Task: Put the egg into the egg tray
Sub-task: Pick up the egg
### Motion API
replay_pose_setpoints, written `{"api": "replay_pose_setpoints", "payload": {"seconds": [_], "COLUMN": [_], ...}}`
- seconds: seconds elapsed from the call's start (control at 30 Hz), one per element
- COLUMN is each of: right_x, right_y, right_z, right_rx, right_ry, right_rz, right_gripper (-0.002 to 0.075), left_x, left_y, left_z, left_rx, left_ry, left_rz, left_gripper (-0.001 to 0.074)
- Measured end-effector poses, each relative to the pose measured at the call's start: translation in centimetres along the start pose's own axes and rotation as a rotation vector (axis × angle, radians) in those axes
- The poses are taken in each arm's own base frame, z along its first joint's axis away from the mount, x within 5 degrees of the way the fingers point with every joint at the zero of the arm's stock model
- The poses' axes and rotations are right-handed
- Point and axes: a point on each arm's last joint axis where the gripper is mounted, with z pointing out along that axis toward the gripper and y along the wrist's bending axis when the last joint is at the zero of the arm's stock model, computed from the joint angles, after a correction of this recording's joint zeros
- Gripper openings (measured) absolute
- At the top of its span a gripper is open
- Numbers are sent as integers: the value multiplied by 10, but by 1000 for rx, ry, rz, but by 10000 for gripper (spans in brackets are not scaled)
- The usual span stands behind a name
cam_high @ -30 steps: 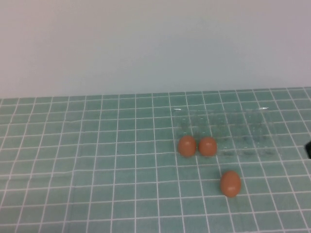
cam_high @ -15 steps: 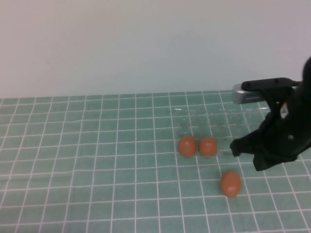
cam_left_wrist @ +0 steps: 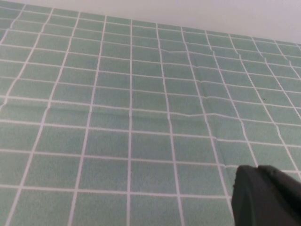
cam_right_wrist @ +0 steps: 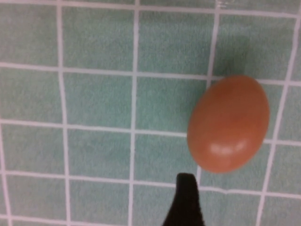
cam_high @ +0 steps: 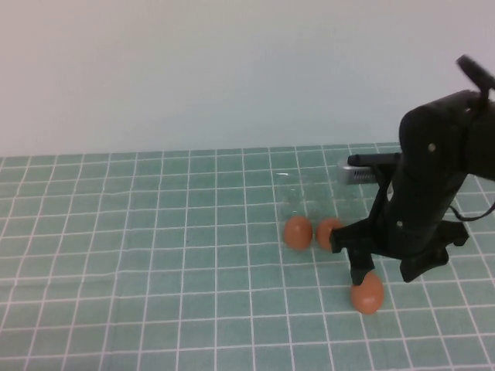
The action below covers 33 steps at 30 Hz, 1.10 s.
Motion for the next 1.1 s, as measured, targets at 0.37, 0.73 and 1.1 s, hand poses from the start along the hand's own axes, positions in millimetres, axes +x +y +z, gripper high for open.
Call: {"api": "replay_pose_setpoints", "payload": {"seconds": [0.37, 0.73, 1.1], "right_x": [-12, -23, -26], "right_y": [4, -2, -5], "right_z": [45, 67, 68], "right_rx": [5, 3, 13], "right_ry": [28, 15, -4], "right_rz": [32, 59, 16], "right_gripper": [552, 551, 307], "left_x": [0, 0, 0], "left_y": [0, 0, 0], "left_z": [0, 0, 0], "left_rx": [0, 0, 0], "left_ry": [0, 0, 0], "left_rz": [0, 0, 0], "left_gripper": [0, -1, -1]}}
